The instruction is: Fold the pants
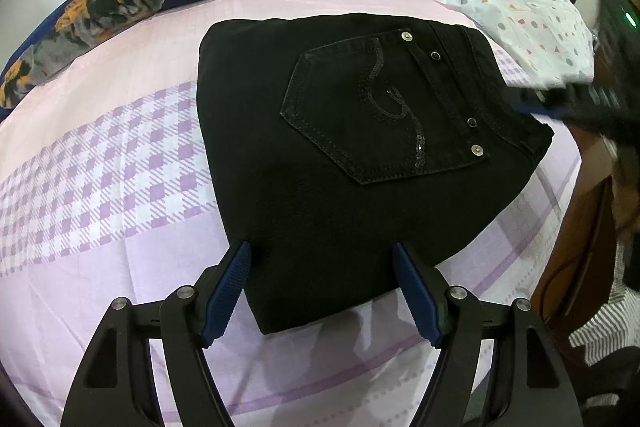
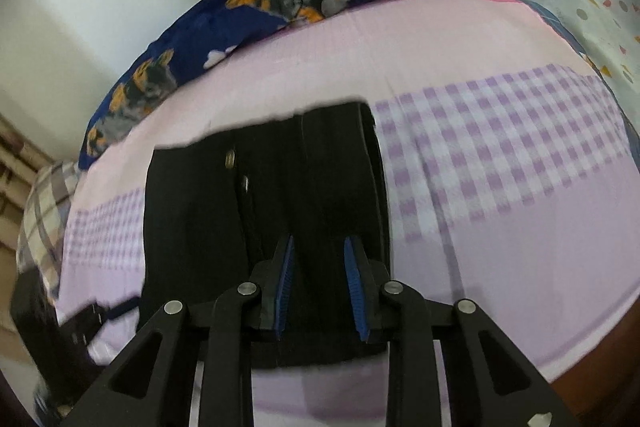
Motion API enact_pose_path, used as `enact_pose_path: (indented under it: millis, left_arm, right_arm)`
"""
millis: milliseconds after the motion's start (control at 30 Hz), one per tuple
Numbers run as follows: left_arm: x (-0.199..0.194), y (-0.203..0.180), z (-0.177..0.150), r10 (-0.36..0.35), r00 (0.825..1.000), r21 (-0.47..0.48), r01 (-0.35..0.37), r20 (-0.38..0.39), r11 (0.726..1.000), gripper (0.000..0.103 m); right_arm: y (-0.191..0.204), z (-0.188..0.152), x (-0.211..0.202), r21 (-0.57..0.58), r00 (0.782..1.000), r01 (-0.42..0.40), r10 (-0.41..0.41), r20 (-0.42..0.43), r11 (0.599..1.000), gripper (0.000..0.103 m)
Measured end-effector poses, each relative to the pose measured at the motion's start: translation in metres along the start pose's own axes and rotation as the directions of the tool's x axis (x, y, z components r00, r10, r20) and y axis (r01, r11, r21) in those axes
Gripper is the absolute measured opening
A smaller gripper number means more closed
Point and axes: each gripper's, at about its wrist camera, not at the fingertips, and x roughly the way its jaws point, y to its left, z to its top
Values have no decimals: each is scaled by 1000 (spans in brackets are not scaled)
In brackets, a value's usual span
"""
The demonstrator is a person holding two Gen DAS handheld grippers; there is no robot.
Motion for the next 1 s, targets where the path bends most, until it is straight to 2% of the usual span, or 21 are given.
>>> enact_pose_path:
  millis: [200, 267, 567, 667, 767, 900, 1000]
  left_arm:
    - [-1, -1, -2, 5, 1000, 0, -5, -5, 1000, 74]
    - [-1, -1, -2, 4, 1000, -1, -4, -5, 1000, 74]
    - [-2, 1, -3, -14, 1000, -11, 14, 0, 1000, 74]
    - [-10, 5, -2, -44, 999, -24, 45, 18, 999, 74]
    - [-22, 11, -1, -62, 997, -29, 63, 44, 998, 74]
    - [-32, 35, 4, -135, 988, -123, 145, 79, 982, 74]
    - [-34, 61, 7, -182, 979, -229, 200, 96, 953, 74]
  right_arm:
    - [4, -32, -9, -84, 999, 30, -27, 41, 996, 26]
    - [5, -35, -5, -100, 998, 41, -36, 51, 994, 26]
    - [-3, -34, -4, -68, 999, -5, 9, 53, 998, 28]
    - [0, -32, -5, -77, 998, -48, 51, 37, 996, 38]
    - [6, -30, -4, -108, 999, -41, 43, 20, 993, 45]
    - [9, -25, -6, -128, 999, -53, 52, -9, 990, 46]
    - [3, -19, -11, -100, 995, -104, 103, -18, 990, 46]
